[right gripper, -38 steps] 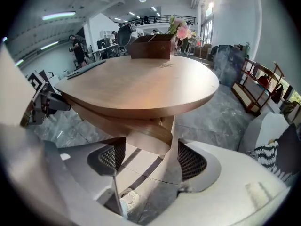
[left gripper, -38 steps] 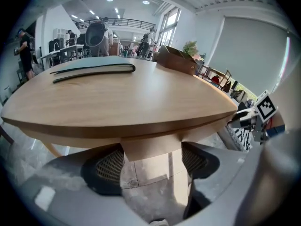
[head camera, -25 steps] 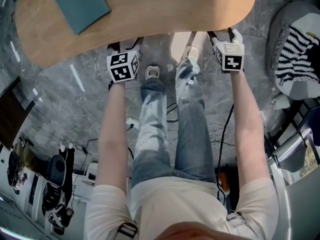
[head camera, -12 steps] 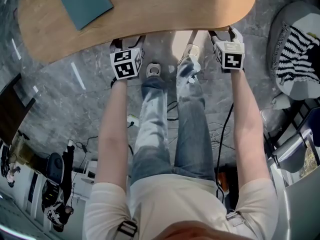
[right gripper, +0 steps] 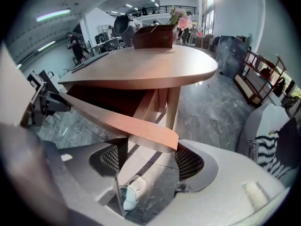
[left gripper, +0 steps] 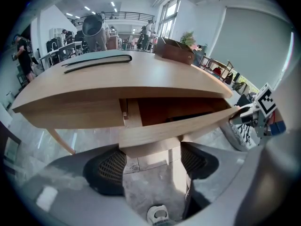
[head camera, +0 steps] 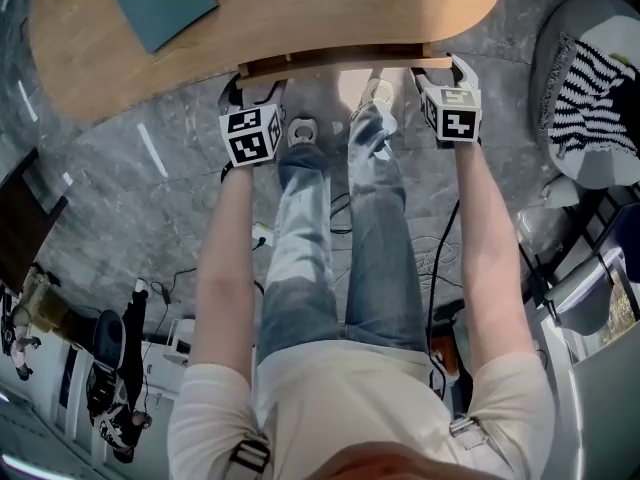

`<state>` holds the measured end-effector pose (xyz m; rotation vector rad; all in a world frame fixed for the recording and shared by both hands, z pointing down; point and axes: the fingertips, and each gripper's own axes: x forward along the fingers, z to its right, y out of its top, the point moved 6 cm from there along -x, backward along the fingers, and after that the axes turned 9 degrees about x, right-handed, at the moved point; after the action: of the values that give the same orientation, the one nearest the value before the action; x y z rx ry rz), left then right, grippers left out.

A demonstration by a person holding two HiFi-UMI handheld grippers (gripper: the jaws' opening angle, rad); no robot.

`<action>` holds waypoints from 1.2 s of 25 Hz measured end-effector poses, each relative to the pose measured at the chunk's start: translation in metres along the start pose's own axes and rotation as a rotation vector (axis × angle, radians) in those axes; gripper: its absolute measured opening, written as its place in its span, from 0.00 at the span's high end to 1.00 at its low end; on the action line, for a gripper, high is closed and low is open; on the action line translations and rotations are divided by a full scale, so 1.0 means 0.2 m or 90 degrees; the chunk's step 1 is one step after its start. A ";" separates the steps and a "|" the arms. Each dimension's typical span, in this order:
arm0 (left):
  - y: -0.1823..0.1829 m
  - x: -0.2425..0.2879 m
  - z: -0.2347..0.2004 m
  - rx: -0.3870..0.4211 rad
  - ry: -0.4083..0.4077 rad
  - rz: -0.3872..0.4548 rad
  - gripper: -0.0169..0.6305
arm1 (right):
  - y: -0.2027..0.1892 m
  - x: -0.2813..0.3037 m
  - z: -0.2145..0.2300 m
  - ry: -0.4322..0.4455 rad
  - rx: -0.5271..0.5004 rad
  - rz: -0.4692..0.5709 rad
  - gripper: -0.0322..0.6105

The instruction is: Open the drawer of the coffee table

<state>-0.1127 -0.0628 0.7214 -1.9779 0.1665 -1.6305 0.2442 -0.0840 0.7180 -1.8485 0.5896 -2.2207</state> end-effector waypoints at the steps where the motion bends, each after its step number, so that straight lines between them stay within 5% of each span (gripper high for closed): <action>1: -0.01 -0.01 0.01 -0.001 0.000 -0.002 0.41 | -0.01 -0.01 0.00 -0.001 0.001 -0.003 0.46; 30: -0.39 -0.20 0.19 -0.017 -0.011 -0.072 0.41 | -0.45 -0.18 -0.05 -0.006 0.026 -0.066 0.47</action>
<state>-0.1059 0.0328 0.7223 -2.0539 0.0716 -1.6880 0.2504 0.0134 0.7216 -1.9084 0.4523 -2.2691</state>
